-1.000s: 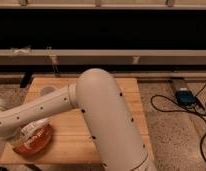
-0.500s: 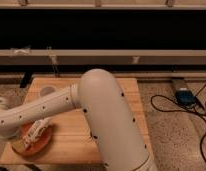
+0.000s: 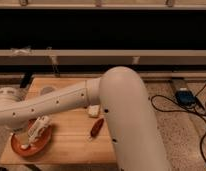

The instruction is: Place the bottle in the ceramic bowl

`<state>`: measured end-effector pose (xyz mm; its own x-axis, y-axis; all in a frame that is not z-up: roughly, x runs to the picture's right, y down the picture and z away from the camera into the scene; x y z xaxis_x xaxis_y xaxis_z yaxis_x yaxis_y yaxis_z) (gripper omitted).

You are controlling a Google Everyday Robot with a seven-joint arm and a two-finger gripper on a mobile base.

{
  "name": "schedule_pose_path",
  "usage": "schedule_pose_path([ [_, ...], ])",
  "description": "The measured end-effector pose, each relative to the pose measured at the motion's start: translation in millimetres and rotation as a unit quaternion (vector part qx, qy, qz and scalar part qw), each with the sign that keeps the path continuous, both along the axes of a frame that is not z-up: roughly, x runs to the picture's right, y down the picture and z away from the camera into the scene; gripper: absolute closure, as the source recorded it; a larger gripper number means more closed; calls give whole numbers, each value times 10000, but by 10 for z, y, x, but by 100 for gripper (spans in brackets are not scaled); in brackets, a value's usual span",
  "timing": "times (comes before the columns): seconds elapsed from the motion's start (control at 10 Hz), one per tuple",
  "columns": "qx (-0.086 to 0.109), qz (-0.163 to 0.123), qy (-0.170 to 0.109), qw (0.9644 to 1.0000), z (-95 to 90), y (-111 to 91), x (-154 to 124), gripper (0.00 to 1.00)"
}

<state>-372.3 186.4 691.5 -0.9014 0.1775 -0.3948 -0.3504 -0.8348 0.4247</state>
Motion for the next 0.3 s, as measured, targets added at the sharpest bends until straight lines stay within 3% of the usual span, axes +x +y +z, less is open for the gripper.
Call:
schedule_pose_path([
  [0.3, -20, 8, -26, 10000, -24, -4, 7, 20],
])
